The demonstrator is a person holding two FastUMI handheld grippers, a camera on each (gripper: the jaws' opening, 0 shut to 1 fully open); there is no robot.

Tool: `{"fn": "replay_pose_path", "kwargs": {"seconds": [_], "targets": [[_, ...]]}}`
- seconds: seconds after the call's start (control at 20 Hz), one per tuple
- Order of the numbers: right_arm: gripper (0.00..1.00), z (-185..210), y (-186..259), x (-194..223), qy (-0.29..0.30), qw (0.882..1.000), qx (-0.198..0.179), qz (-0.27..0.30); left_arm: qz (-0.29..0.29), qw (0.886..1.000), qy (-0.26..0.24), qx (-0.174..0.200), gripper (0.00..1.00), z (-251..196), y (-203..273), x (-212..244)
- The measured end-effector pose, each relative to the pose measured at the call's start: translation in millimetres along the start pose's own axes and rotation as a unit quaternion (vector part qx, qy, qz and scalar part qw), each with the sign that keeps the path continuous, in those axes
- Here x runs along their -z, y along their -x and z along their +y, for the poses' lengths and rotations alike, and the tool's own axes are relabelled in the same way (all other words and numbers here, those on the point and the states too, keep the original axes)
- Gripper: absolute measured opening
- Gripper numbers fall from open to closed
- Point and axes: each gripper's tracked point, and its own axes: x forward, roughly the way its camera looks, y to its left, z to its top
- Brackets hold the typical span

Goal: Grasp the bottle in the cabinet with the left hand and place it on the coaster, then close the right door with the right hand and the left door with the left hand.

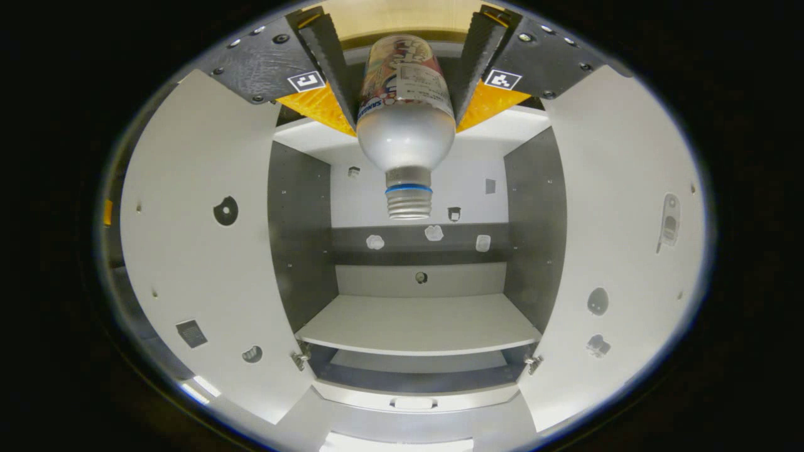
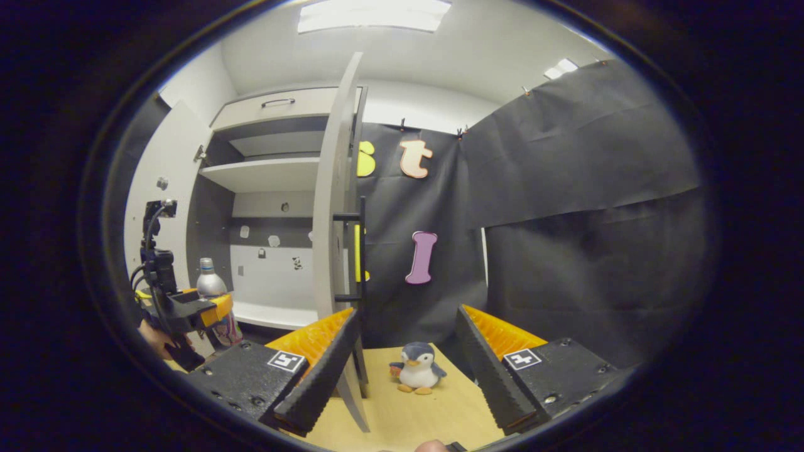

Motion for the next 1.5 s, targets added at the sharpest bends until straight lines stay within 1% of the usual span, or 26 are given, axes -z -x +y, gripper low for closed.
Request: {"fn": "replay_pose_path", "kwargs": {"seconds": [0.05, 0.1, 0.15, 0.3, 0.35, 0.45, 0.55, 0.65, 0.75, 0.8, 0.85, 0.95, 1.0, 1.05, 1.15, 1.25, 1.4, 1.45, 1.5], "targets": [[0.98, 2, 0, 2, 0.001, 1.0, -0.005, 0.003, -0.001, 1.0, 0.001, 0.005, 0.77, -3, 6, 3], [1.0, 4, 1, 3, 0.002, 1.0, -0.009, 0.006, -0.002, 1.0, 0.002, 0.008, 0.81, -6, 13, 7], [0.98, 6, 2, 5, 0.004, 1.0, -0.012, 0.009, -0.002, 1.0, 0.0, 0.01, 0.77, -8, 19, 10], [0.98, 11, 4, 9, 0.006, 1.0, -0.02, 0.017, 0.002, 1.0, -0.005, 0.01, 0.77, -10, 38, 23], [1.0, 13, 5, 9, 0.004, 1.0, -0.022, 0.018, 0.004, 1.0, -0.004, 0.009, 0.77, -9, 46, 29], [1.0, 17, 7, 8, 0.002, 1.0, -0.027, 0.015, 0.002, 1.0, -0.009, 0.004, 0.81, -6, 56, 36], [1.0, 22, 5, 8, 0.002, 0.999, -0.033, 0.017, 0.007, 1.0, -0.017, 0.003, 0.77, -6, 64, 44], [0.99, 27, 5, 11, 0.003, 0.999, -0.038, 0.022, 0.013, 1.0, -0.017, 0.004, 0.77, -8, 73, 54], [1.0, 35, 6, 10, 0.005, 0.999, -0.048, 0.023, 0.018, 1.0, -0.016, 0.008, 0.77, -11, 81, 64], [1.0, 38, 6, 9, 0.006, 0.998, -0.052, 0.021, 0.021, 1.0, -0.019, 0.007, 0.77, -11, 83, 71], [1.0, 42, 7, 10, 0.008, 0.998, -0.056, 0.021, 0.027, 0.999, -0.022, 0.009, 0.73, -14, 86, 78], [1.0, 45, 8, 14, 0.012, 0.998, -0.062, 0.025, 0.035, 0.999, -0.019, 0.015, 0.81, -18, 91, 94], [1.0, 48, 8, 17, 0.015, 0.997, -0.064, 0.03, 0.039, 0.999, -0.02, 0.016, 0.81, -18, 93, 101], [0.99, 49, 7, 19, 0.017, 0.997, -0.065, 0.034, 0.045, 0.999, -0.026, 0.014, 0.77, -17, 96, 110], [1.0, 50, 7, 26, 0.02, 0.997, -0.065, 0.046, 0.057, 0.997, -0.046, 0.017, 0.77, -20, 101, 128], [0.99, 53, 7, 34, 0.018, 0.996, -0.068, 0.063, 0.065, 0.995, -0.069, 0.02, 0.77, -24, 107, 141], [1.0, 56, 8, 37, 0.017, 0.995, -0.067, 0.071, 0.085, 0.994, -0.063, 0.034, 0.77, -33, 115, 165], [1.0, 57, 9, 39, 0.019, 0.995, -0.068, 0.073, 0.094, 0.993, -0.058, 0.04, 0.81, -37, 117, 174], [1.0, 59, 9, 40, 0.021, 0.995, -0.069, 0.076, 0.102, 0.992, -0.054, 0.044, 0.77, -40, 120, 183]]}}
